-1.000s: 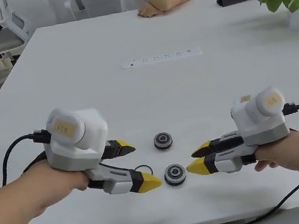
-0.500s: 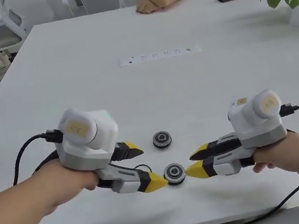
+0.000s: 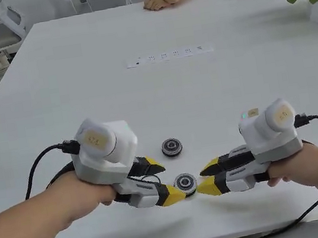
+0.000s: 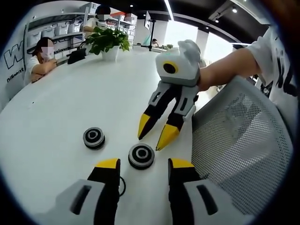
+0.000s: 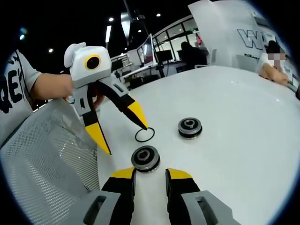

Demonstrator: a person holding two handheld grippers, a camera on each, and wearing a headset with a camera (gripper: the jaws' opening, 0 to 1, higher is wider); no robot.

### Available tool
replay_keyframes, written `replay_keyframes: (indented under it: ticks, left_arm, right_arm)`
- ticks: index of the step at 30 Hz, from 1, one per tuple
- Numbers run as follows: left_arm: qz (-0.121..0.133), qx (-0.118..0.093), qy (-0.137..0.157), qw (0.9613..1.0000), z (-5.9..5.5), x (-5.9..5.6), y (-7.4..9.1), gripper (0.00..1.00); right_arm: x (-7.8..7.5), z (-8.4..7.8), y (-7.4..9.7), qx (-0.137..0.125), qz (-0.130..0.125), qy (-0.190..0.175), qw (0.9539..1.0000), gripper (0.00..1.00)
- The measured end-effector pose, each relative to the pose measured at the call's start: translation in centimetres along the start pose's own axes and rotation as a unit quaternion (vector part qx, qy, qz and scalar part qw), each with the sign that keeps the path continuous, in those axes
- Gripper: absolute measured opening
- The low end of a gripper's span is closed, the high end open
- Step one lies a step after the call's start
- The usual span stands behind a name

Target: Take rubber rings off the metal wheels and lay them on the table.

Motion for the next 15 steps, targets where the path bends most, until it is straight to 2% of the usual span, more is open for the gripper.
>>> replay_keyframes:
  ticks: [15]
  left_arm:
    - [-0.008,0.005,-0.01,0.9999,0.2,-0.5,-1.2,0.26]
  right_arm:
    - [0.0,0.0,-0.4,0.009,0.008,0.018,0.9998,0.19]
Point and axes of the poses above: the centre of the closed fingertips' face, and the gripper's own axes: y roughly backward along the fingers, x roughly to its left, z roughly out of its top, the point moved 9 cm from there along y, roughly backward along the fingers, and after that the axes turned 14 degrees about z, right-handed, at the moved point
